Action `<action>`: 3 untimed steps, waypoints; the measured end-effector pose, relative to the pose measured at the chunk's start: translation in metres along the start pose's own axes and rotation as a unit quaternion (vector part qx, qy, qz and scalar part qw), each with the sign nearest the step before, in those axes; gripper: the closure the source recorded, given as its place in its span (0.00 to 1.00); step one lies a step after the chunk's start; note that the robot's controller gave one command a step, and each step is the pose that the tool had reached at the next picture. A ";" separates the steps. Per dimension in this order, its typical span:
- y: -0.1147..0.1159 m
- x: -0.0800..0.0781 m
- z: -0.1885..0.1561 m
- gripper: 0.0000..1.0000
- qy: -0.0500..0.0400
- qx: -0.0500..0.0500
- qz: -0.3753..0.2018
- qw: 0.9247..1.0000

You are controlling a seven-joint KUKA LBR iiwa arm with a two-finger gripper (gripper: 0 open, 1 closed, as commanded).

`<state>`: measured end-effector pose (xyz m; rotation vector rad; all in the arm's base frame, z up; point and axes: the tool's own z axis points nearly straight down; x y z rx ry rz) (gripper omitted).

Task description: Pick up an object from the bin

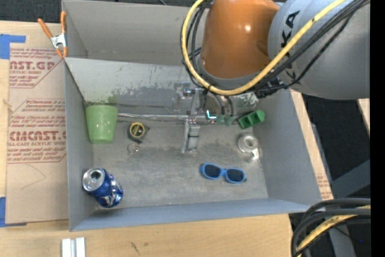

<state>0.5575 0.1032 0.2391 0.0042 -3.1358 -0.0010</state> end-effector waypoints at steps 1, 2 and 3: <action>0.005 -0.015 0.027 0.00 -0.003 0.001 -0.116 0.993; 0.079 -0.026 0.116 0.00 -0.001 -0.001 -0.118 0.993; 0.121 -0.018 0.147 0.00 -0.006 0.000 -0.219 0.976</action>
Offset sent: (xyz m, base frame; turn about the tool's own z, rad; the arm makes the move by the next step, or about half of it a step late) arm 0.0149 0.0046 -0.0258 -0.2317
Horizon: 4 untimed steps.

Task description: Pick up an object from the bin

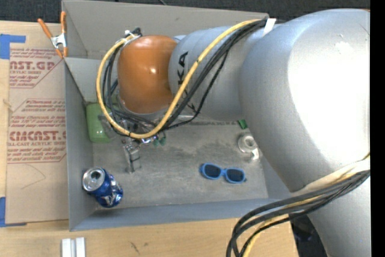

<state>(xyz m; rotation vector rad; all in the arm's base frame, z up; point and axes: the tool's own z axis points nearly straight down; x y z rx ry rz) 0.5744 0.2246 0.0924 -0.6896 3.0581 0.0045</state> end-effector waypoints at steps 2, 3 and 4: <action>0.045 0.038 0.014 0.00 0.004 -0.001 -0.031 1.000; 0.039 0.038 0.013 1.00 0.005 0.002 -0.028 1.000; 0.023 0.026 -0.120 1.00 -0.002 0.001 -0.006 1.000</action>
Offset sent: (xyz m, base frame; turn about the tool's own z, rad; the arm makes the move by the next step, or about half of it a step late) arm -0.0339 -0.0131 -0.0004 -0.0811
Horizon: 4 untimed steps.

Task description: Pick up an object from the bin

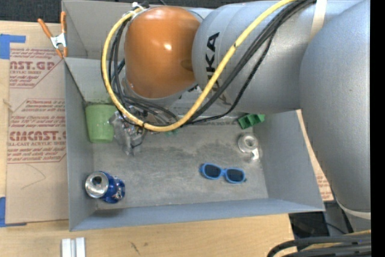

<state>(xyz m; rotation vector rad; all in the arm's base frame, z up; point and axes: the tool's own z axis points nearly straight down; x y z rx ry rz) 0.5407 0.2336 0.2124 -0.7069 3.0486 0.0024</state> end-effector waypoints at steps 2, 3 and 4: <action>0.006 -0.009 0.115 0.00 0.008 -0.002 -0.082 0.997; 0.035 0.045 0.126 0.00 0.006 -0.002 -0.198 0.980; 0.034 0.044 0.126 1.00 0.005 -0.003 -0.198 0.980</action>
Offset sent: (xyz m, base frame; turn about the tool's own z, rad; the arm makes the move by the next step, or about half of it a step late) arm 0.0000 0.0000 0.0000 0.0000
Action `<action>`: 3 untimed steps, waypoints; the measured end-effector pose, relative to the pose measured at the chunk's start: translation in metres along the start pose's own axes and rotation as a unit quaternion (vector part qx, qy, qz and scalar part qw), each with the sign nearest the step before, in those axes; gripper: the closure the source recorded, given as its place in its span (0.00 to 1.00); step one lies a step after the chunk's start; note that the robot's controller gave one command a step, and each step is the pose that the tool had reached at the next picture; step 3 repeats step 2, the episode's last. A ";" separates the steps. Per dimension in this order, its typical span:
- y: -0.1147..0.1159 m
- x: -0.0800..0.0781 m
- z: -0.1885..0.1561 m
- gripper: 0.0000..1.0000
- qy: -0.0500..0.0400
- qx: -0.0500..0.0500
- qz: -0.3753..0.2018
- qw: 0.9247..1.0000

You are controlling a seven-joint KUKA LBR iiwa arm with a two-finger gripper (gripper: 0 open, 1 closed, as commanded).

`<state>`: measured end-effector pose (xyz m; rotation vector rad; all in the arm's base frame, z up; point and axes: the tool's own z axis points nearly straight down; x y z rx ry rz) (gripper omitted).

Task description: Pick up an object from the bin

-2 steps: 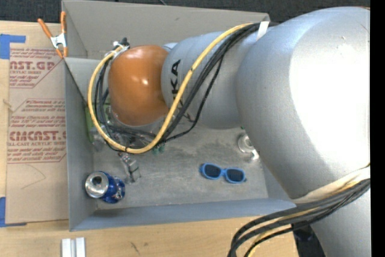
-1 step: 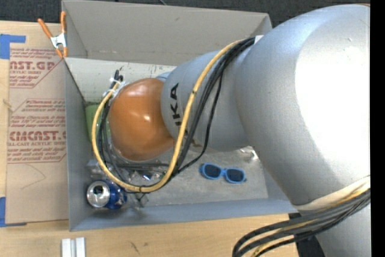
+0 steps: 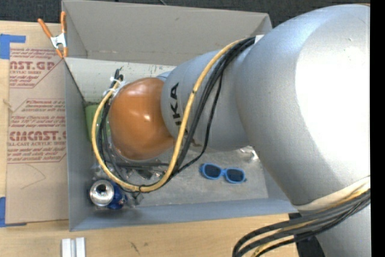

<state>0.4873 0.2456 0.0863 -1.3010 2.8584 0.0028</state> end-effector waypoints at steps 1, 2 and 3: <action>-0.009 -0.004 -0.112 1.00 -0.004 0.003 0.009 1.000; -0.020 -0.012 -0.217 1.00 -0.005 0.003 0.006 1.000; -0.020 -0.012 -0.217 1.00 -0.005 0.003 0.006 1.000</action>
Offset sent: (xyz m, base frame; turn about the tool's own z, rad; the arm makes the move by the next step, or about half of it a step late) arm 0.0074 -0.0039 0.1073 0.0158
